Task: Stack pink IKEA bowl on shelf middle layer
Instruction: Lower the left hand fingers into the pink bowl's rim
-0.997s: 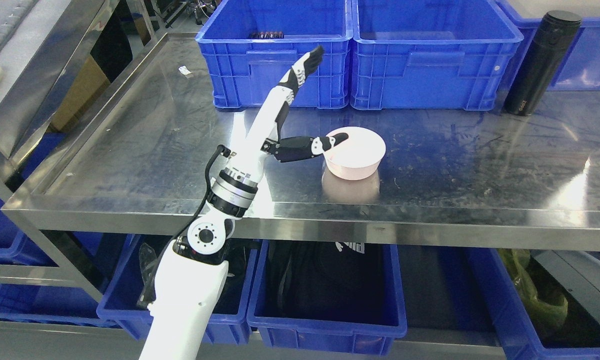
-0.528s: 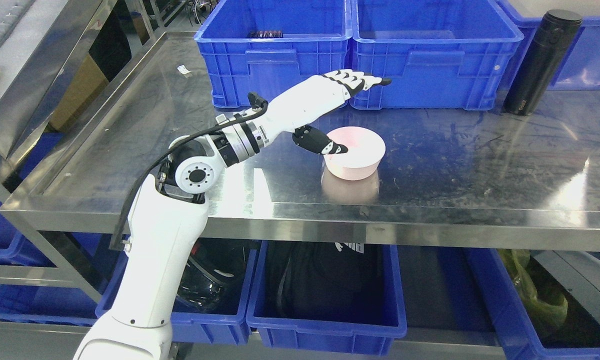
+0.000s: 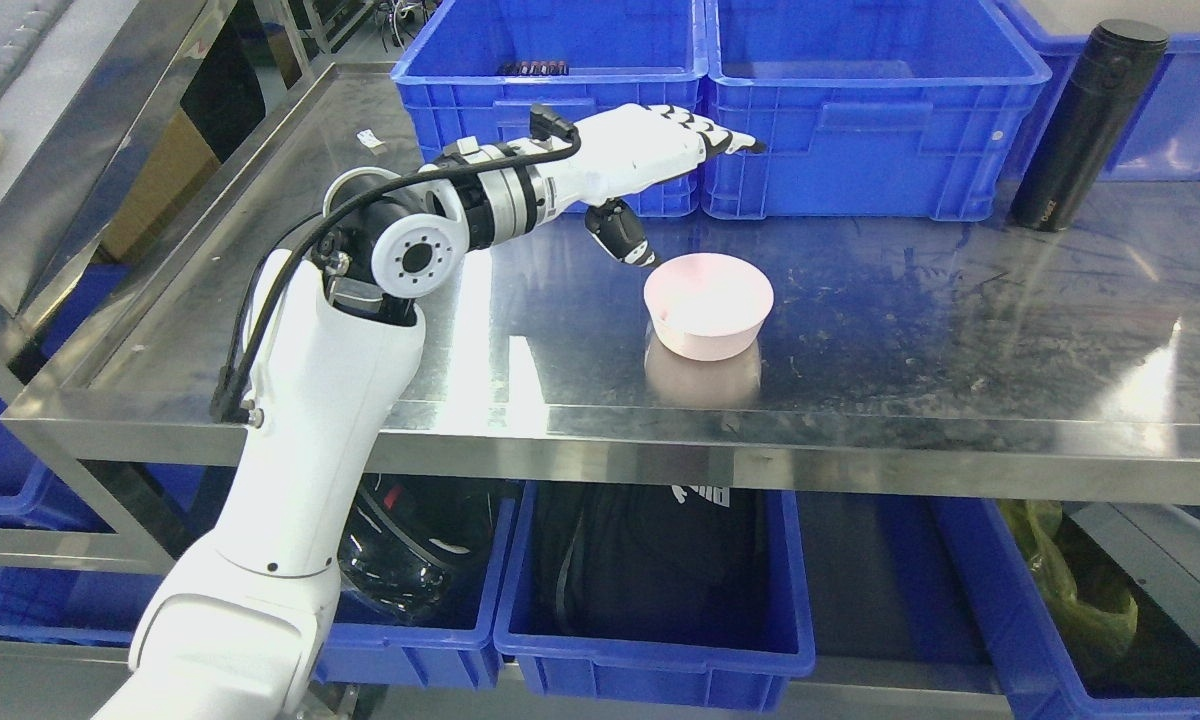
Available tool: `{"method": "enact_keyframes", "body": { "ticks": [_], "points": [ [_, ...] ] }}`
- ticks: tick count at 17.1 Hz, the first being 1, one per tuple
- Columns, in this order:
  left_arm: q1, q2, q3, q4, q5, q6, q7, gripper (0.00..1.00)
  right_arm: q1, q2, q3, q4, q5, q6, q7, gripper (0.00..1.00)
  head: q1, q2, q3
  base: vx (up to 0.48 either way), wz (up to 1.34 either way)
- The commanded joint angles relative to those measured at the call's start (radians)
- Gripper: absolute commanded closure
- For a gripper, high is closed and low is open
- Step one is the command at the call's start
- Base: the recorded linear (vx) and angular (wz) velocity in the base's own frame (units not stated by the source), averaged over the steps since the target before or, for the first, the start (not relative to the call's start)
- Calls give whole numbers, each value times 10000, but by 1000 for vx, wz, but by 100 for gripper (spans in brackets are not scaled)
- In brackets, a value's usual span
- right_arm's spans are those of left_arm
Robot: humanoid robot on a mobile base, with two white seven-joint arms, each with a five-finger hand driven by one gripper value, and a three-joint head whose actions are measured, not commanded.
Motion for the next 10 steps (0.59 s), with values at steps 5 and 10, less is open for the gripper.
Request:
{"method": "enact_keyframes", "body": {
  "ticks": [5,10],
  "points": [
    [-562,-850,-3122,513,-566,1745,-1176,1,0,-175,46,-175,5,-7,4,0,0,-1,0,0,0],
    [-654,-944,-3137,1218,-643,2298,-1177,6,0,-175,46,-175,5,-7,4,0,0,-1,0,0,0]
  ]
}}
